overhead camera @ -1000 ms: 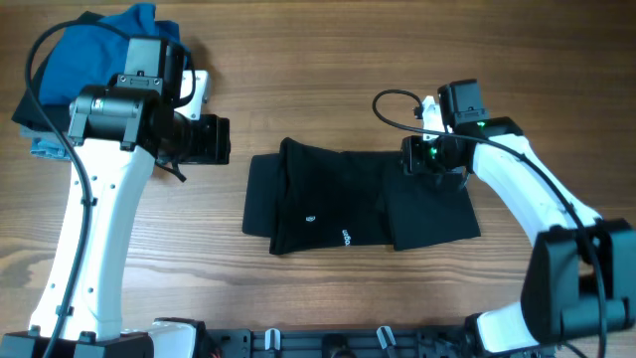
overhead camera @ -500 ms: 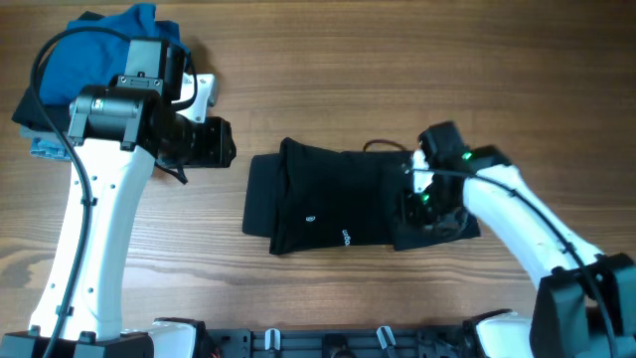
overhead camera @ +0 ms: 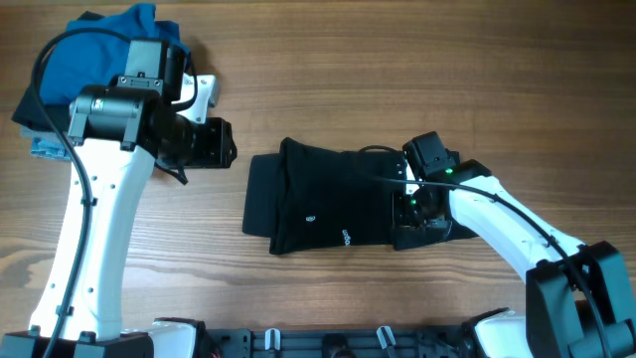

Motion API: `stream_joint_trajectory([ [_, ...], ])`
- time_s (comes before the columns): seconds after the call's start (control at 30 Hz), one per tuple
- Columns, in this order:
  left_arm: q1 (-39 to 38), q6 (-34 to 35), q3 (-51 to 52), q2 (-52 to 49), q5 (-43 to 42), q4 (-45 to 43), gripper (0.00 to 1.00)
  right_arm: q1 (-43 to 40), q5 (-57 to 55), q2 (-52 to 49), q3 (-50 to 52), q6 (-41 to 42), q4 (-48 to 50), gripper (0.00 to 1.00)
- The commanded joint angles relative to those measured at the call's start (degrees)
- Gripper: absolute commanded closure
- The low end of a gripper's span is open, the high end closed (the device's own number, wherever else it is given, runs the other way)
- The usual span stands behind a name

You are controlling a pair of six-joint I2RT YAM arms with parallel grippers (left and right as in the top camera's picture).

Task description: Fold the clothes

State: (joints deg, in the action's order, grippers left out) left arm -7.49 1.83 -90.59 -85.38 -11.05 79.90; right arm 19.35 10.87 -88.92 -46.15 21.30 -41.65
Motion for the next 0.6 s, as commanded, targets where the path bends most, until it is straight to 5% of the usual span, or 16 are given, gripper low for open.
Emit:
stream_joint_trajectory([
  [0.0, 0.22, 0.39, -0.04, 1.07, -1.18, 0.04, 0.46, 0.31, 0.04, -0.44, -2.56, -3.32, -1.42, 0.96],
  [0.03, 0.22, 0.59, -0.04, 1.07, -1.18, 0.11, 0.47, 0.31, 0.04, -0.44, -2.71, -3.28, -1.46, 0.94],
  [0.07, 0.22, 0.59, -0.04, 1.07, -1.18, 0.11, 0.47, 0.31, 0.07, -0.44, -2.71, -3.32, -1.62, 0.60],
  [0.1, 0.22, 0.63, -0.04, 1.07, -1.20, 0.13, 0.47, 0.31, 0.79, -0.42, -2.71, -5.35, -2.49, 0.46],
  [0.23, 0.22, 1.66, -0.04, 1.07, -1.36, -0.13, 0.45, 1.81, 1.97, -0.46, -2.69, -10.80, -4.24, 0.40],
  [0.4, 0.22, 1.92, -0.04, 1.07, -1.62, -0.15, 0.45, 5.99, -2.69, -0.90, -2.34, -10.08, -3.17, 0.46],
  [0.43, 0.22, 2.10, -0.04, 1.07, -1.62, -0.11, 0.45, 6.71, -7.30, -0.90, -2.14, -6.99, -3.34, 0.61],
  [0.57, 0.22, 2.10, -0.04, 1.07, -1.64, -0.07, 0.46, 6.56, -11.80, -0.85, -2.19, -0.52, -3.74, 0.90],
])
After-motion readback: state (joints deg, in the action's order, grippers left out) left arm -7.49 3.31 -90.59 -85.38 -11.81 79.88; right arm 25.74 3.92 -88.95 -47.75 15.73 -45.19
